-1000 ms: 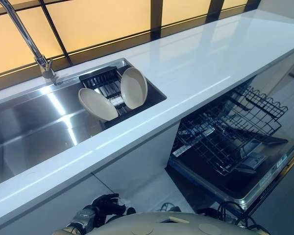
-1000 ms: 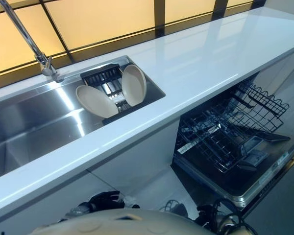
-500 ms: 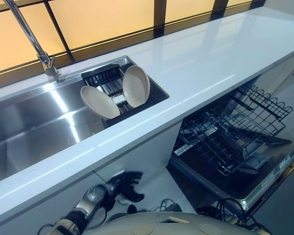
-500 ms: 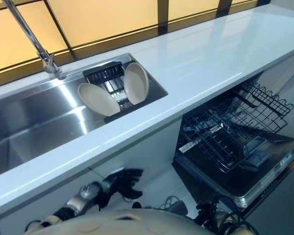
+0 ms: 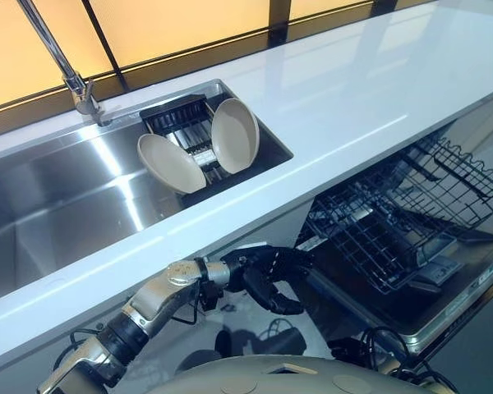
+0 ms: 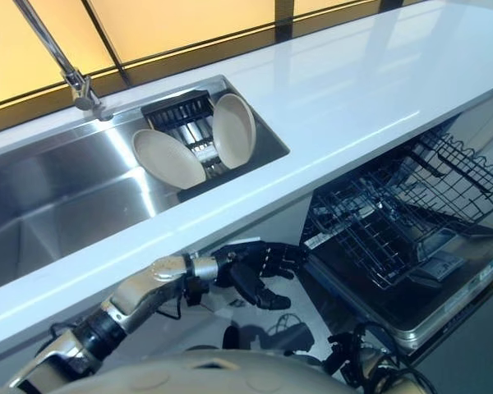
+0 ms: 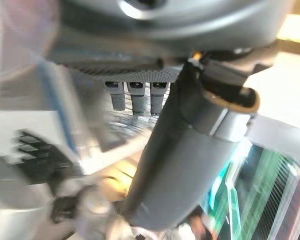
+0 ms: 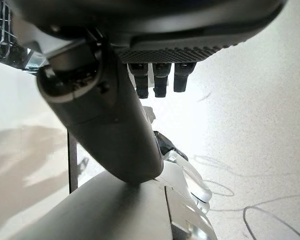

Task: Pick up plates and place into dishwasher.

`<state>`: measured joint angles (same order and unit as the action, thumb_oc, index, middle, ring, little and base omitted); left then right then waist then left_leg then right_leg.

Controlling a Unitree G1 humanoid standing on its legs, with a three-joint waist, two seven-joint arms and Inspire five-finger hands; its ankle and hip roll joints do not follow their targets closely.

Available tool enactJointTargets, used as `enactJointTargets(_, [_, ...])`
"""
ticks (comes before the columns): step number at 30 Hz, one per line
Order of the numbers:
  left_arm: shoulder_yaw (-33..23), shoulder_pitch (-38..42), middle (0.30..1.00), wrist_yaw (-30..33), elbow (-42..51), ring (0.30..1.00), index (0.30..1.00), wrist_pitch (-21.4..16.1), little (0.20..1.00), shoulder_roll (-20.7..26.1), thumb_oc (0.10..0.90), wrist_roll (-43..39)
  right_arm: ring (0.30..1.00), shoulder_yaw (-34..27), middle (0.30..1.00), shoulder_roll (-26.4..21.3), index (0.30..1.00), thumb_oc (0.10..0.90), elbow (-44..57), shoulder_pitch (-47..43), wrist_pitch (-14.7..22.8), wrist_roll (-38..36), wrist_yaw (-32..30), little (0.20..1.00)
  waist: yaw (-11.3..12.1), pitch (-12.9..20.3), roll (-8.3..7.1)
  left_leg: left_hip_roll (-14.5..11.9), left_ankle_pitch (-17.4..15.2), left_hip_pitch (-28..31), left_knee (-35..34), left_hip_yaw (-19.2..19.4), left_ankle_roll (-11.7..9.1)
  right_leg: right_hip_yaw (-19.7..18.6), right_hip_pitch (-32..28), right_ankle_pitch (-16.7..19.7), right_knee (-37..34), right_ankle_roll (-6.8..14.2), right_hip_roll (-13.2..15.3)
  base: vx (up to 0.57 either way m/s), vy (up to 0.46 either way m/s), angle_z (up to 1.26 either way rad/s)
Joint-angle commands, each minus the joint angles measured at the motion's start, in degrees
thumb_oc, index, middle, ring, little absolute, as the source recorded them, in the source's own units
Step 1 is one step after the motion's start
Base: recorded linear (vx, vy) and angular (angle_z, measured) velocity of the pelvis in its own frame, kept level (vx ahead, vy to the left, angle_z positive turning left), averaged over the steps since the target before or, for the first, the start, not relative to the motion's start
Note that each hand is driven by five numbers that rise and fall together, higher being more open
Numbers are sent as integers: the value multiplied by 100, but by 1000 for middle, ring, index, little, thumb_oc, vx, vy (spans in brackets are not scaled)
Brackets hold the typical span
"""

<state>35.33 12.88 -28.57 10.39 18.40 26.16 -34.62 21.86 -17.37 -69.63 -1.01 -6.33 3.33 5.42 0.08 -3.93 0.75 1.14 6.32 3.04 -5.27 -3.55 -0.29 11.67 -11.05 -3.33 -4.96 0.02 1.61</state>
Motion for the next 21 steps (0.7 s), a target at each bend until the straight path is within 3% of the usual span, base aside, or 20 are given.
enactJointTargets(1, [-471, 1291, 900, 316, 678, 900, 900, -832, 900, -543, 800, -781, 900, 223, 900, 525, 900, 800, -17, -261, 198, -249, 108, 900, 70, 244, 19, 391, -595, 223, 27, 141, 338, -289, 489, 486, 276, 389, 149, 7, 4, 3])
enactJointTargets(10, [-1215, 1212, 900, 794, 1203, 900, 900, -946, 900, -704, 800, -1871, 900, 214, 900, 585, 900, 800, 10, -156, 234, -206, 40, 900, 190, 235, -20, 426, -599, 226, 27, 71, 340, -173, 432, 509, 225, 361, 203, 0, 7, 1])
enactJointTargets(16, [-1187, 1041, 900, 811, 1368, 900, 900, -807, 900, -929, 800, -2358, 900, 287, 900, 647, 900, 800, 105, -208, 180, -191, -13, 900, 233, 215, -26, 443, -592, 205, 27, 25, 350, -143, 461, 518, 240, 349, 218, -18, -9, 2])
enactJointTargets(19, [-1021, 1031, 900, 877, 1350, 900, 900, -1001, 900, -996, 800, -2118, 900, 376, 900, 656, 900, 800, 171, -281, 133, -290, -29, 900, 238, 211, -40, 441, -592, 207, 27, 15, 358, -168, 468, 515, 245, 341, 200, -35, -43, 5])
enactJointTargets(21, [-962, 1092, 900, 1208, 1322, 900, 900, -1556, 900, -959, 800, -1581, 900, 474, 900, 643, 900, 800, 321, -334, 30, -356, -24, 900, 240, 215, -66, 430, -589, 211, 27, 8, 345, -191, 436, 531, 175, 327, 169, -30, -72, 0])
